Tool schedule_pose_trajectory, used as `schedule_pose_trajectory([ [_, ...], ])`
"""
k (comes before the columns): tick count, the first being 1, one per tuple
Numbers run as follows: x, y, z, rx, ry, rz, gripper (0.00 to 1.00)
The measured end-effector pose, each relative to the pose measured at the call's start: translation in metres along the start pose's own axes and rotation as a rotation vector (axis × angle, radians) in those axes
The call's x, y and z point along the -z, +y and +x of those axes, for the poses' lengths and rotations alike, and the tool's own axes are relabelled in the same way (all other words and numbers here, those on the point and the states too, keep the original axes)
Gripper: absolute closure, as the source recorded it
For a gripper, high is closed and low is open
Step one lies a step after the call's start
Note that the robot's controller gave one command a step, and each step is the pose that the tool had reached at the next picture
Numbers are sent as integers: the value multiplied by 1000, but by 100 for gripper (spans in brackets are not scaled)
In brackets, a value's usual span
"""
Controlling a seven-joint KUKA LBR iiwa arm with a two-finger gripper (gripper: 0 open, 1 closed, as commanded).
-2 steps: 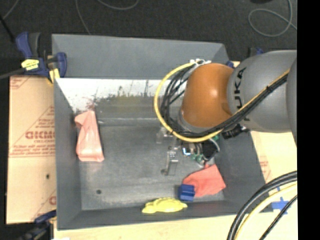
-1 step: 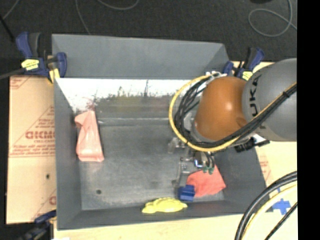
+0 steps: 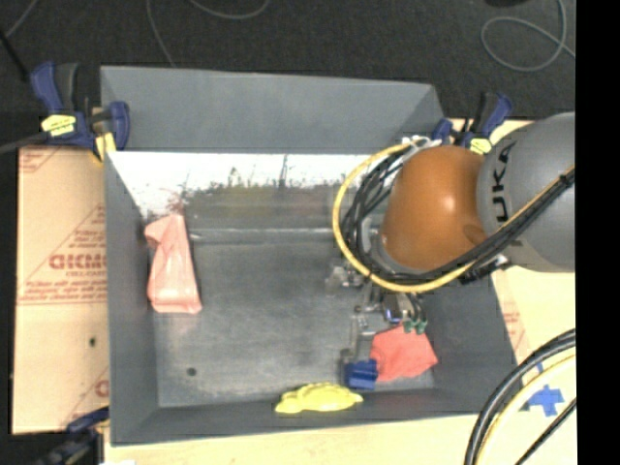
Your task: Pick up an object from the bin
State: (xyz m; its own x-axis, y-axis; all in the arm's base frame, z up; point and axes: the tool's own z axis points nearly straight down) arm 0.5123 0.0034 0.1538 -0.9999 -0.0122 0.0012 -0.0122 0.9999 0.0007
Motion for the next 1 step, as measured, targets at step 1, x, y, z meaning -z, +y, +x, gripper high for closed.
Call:
schedule_pose_trajectory([
  [1,-2,-35,15,-112,-8,-2,0],
])
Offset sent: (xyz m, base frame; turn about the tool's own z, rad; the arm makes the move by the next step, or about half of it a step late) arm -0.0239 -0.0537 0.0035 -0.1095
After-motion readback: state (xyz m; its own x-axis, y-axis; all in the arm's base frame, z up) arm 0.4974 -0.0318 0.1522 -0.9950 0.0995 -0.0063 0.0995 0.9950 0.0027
